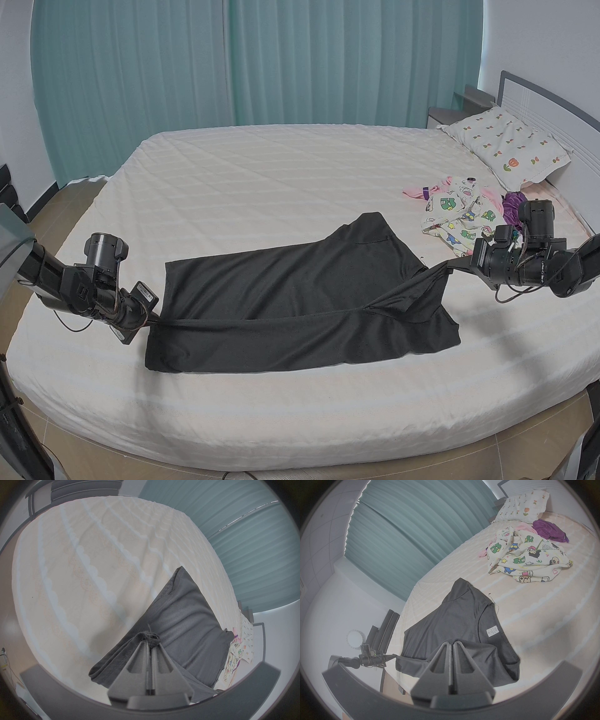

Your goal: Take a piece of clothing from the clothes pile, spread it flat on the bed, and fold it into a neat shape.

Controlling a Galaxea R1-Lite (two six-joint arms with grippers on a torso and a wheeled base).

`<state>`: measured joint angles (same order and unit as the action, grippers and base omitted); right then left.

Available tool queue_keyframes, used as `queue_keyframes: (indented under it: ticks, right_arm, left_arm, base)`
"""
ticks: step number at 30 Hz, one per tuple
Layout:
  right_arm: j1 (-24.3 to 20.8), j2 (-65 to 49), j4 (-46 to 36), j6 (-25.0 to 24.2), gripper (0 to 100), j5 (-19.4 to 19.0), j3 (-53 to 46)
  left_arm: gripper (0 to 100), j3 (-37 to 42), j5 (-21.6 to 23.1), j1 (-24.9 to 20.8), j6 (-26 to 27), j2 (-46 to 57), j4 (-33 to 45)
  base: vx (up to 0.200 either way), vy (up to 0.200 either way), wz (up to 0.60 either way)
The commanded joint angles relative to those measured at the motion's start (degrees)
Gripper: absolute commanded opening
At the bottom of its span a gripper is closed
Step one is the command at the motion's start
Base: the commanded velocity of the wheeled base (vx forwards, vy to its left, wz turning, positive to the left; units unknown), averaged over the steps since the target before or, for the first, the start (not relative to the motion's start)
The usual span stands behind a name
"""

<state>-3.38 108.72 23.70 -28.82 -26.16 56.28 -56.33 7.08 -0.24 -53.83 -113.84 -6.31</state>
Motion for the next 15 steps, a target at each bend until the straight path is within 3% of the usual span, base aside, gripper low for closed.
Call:
queue_keyframes:
  ticks: [1, 5, 10, 11, 15]
  right_arm:
    - [-0.4, 2.8, 3.4, -2.8, 0, 0.7, 0.5]
    - [-0.8, 3.3, 5.6, -6.0, 0, 0.8, 0.2]
    - [-1.1, 3.3, 5.5, -6.2, 0, 0.7, -0.6]
    - [-1.1, 3.3, 5.5, -6.2, 0, 0.6, -0.6]
    - [-1.2, 2.6, 5.1, -6.6, 0, 0.4, -1.2]
  left_arm:
    - [0, -1.8, 0.0, -0.2, -0.7, -3.4, -1.0]
    - [0, -4.5, 0.0, -0.1, -3.2, -5.5, -1.0]
    - [0, -5.9, 0.1, -0.1, -3.8, -6.9, -1.0]
    - [100, -6.0, 0.1, -0.1, -4.0, -7.0, -1.0]
    - [100, -6.2, 0.1, 0.0, -4.4, -6.9, -0.9]
  base:
    - [0.0, 0.0, 0.0]
    - [0.0, 0.0, 0.0]
    - [0.0, 0.0, 0.0]
    - [0.0, 0.0, 0.0]
    - [0.0, 0.0, 0.0]
